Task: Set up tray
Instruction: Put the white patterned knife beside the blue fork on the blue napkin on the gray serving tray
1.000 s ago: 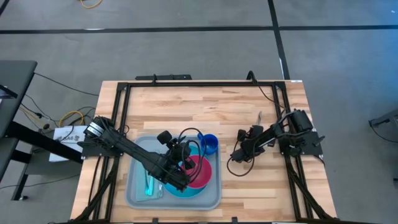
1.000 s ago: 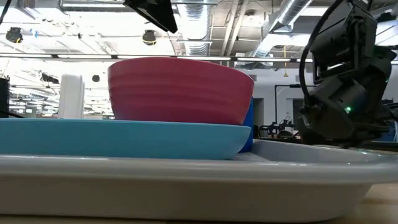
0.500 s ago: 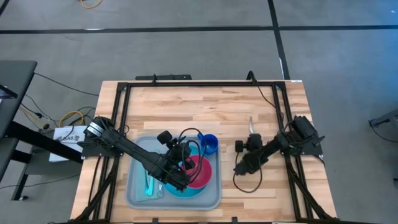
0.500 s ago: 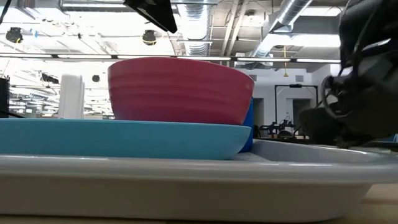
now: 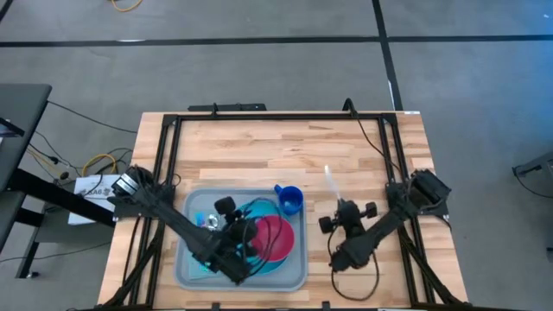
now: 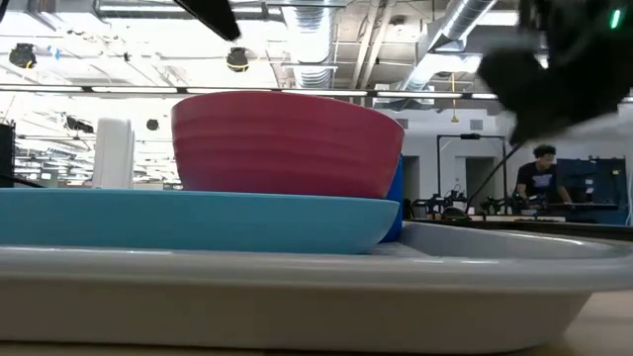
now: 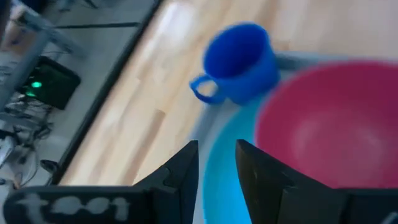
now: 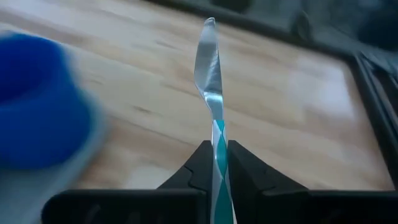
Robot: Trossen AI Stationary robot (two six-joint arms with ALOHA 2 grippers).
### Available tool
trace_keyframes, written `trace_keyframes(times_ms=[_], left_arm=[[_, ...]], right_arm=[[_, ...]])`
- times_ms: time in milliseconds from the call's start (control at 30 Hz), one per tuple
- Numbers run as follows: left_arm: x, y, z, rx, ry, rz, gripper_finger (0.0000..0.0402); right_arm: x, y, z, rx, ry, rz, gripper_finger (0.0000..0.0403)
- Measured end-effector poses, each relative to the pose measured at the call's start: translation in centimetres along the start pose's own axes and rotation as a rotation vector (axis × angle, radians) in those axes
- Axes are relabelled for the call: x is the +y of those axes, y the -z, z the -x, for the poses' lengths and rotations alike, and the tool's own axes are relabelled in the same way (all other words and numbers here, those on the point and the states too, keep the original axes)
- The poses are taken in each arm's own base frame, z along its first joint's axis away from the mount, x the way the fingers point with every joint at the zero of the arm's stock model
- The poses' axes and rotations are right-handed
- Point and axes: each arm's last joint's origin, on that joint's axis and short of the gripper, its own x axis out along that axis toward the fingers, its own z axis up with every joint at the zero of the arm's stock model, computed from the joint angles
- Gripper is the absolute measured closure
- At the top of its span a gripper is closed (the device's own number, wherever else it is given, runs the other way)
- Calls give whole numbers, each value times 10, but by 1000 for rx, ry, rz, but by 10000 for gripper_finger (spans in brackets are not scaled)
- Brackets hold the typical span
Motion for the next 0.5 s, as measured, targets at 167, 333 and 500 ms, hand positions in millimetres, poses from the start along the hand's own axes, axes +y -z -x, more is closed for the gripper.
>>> trace_keyframes(times_ms=[167, 333, 500], left_arm=[[-1, 13, 41, -15, 39, 14, 303], [-4, 33, 84, -188, 67, 127, 303], [-9, 62, 115, -375, 133, 217, 303]], right_arm=[[12, -18, 40, -144, -206, 63, 385], [22, -40, 70, -306, -359, 103, 379], [30, -63, 88, -412, -416, 114, 383]])
